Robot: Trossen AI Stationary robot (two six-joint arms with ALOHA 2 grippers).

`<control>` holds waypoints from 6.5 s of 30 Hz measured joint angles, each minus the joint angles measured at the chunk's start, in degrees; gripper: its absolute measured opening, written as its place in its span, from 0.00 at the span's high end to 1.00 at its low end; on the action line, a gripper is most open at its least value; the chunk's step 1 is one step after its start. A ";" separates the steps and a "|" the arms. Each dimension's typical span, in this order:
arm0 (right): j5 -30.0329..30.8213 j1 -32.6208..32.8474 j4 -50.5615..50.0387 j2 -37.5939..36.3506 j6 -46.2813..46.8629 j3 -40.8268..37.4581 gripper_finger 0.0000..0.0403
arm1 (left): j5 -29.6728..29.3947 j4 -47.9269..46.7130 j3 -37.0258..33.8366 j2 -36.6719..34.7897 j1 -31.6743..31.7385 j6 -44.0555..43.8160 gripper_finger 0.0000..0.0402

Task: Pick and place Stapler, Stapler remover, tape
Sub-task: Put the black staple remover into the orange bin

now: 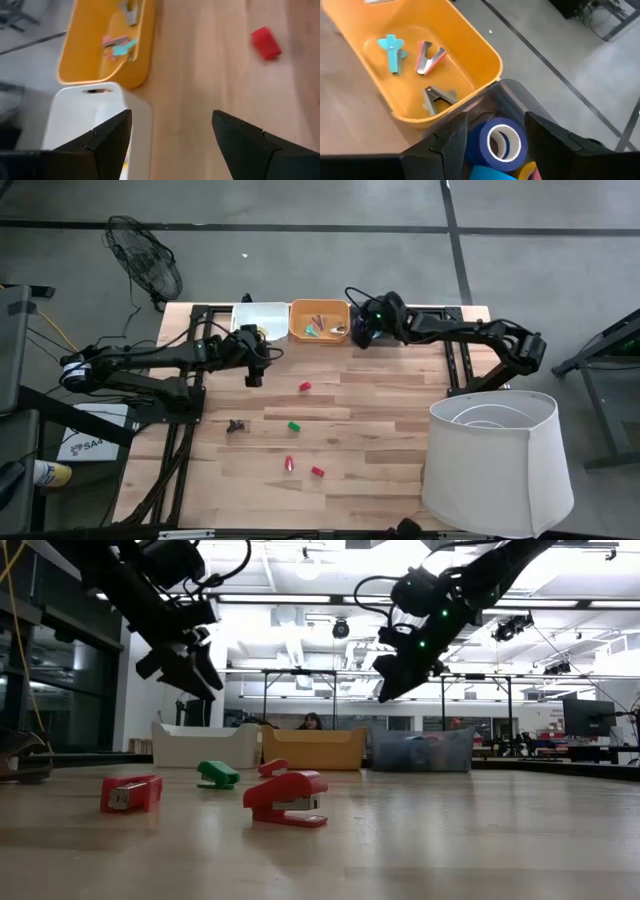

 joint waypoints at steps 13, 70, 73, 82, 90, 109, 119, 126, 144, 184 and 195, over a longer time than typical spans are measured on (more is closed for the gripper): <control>-14.11 3.47 3.69 0.04 -11.82 -1.72 0.53 | 5.50 0.17 0.00 1.77 0.02 0.35 0.32; -18.14 4.71 4.37 0.07 -13.11 -3.13 0.54 | 8.81 -27.51 0.02 -7.54 -2.72 -21.37 0.32; -18.14 4.71 4.28 0.07 -13.11 -3.13 0.54 | 7.15 -29.29 0.02 -8.83 -6.58 -25.31 0.32; -18.59 4.71 4.26 0.07 -12.95 -3.13 0.54 | 0.41 -34.90 0.02 -9.25 -20.61 -39.75 0.32; -18.86 4.71 4.25 0.07 -12.93 -3.13 0.54 | -2.51 -37.06 0.02 -9.25 -30.89 -51.28 0.32; -18.82 4.71 4.19 0.07 -11.70 -3.13 0.54 | -6.21 -44.76 0.02 -9.20 -48.30 -76.64 0.32; -19.63 4.71 3.28 0.07 -11.66 -3.13 0.54 | -5.48 -44.09 0.02 -6.85 -55.32 -89.37 0.32; -20.08 4.71 3.32 0.07 -11.66 -3.13 0.54 | -3.37 -39.87 0.02 -1.44 -58.37 -93.98 0.32; -21.39 4.93 3.33 0.07 -12.71 -3.13 0.54 | -3.98 -32.86 0.02 10.97 -58.91 -100.41 0.32; -21.03 10.65 5.12 0.04 -13.19 -3.10 0.54 | -11.82 -31.61 0.02 14.91 -58.87 -99.59 0.99; -21.09 10.83 4.58 0.04 -13.63 -3.10 0.54 | -11.47 -30.71 0.02 14.91 -58.87 -96.47 1.00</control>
